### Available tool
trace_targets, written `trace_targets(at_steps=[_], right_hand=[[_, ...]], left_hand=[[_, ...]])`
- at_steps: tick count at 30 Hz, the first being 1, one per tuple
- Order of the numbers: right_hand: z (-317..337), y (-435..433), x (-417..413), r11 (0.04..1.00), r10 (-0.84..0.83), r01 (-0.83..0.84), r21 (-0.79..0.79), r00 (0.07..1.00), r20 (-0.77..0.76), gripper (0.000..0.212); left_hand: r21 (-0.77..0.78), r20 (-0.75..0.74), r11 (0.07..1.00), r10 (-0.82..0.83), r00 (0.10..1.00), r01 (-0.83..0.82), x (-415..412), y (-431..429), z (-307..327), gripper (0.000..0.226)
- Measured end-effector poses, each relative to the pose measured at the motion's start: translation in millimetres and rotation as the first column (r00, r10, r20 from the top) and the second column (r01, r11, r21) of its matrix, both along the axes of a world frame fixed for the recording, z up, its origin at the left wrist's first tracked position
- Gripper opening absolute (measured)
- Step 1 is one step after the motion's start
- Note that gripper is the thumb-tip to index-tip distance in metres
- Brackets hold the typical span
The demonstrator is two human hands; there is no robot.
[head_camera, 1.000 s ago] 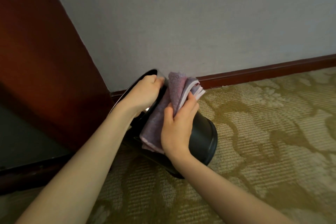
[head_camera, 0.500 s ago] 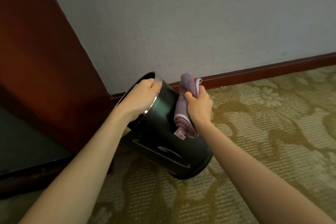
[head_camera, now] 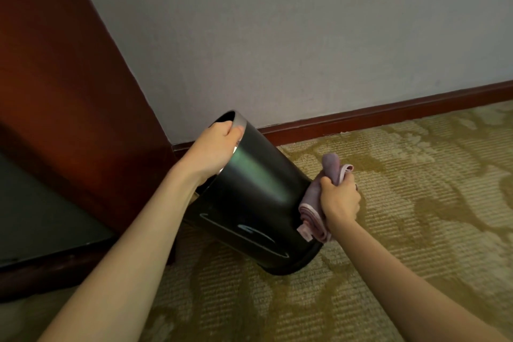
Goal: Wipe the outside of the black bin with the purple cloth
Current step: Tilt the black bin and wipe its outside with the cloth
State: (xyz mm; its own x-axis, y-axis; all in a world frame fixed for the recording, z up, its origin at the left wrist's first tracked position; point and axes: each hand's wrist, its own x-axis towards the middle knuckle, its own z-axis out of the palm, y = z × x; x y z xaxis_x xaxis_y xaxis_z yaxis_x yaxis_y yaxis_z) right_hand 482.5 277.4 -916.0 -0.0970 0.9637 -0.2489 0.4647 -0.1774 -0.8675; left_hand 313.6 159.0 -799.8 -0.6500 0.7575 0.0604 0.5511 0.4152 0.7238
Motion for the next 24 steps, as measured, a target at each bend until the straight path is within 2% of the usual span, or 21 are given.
trace_targets(at_steps=[5,9,12,16,20,24], right_hand=[[36.3,-17.4,-25.8,0.993,0.068,-0.052,0.102,0.984,-0.163,0.036],[70.1,-35.0,-45.7,0.969,0.182,-0.13,0.208,0.949,-0.256,0.03],[88.3,-53.4,-59.0,0.958,0.235,-0.153,0.245,0.904,-0.357,0.033],[97.1,-71.3,-67.5,0.939,0.291,-0.163,0.303,0.845,-0.448,0.04],[80.4,-63.6,-56.0,0.904,0.363,-0.204,0.377,0.83,-0.423,0.047],[49.8,-36.9,-36.4,0.89,0.334,-0.192,0.413,0.892,-0.304,0.047]], left_hand=[[-0.012,0.08,1.0,0.023,0.997,-0.022,-0.5,7.1,-0.5,0.04],[0.039,0.16,0.999,0.025,0.987,-0.032,4.2,14.3,-0.1,0.022],[0.087,0.227,0.994,0.045,0.973,-0.067,4.9,19.1,2.2,0.022],[0.173,0.409,0.978,0.038,0.912,-0.118,6.2,18.9,3.5,0.025],[0.191,0.288,0.979,0.019,0.957,-0.077,3.2,16.8,-1.9,0.023],[0.152,0.232,0.987,0.023,0.972,-0.059,-1.9,22.2,-3.8,0.026]])
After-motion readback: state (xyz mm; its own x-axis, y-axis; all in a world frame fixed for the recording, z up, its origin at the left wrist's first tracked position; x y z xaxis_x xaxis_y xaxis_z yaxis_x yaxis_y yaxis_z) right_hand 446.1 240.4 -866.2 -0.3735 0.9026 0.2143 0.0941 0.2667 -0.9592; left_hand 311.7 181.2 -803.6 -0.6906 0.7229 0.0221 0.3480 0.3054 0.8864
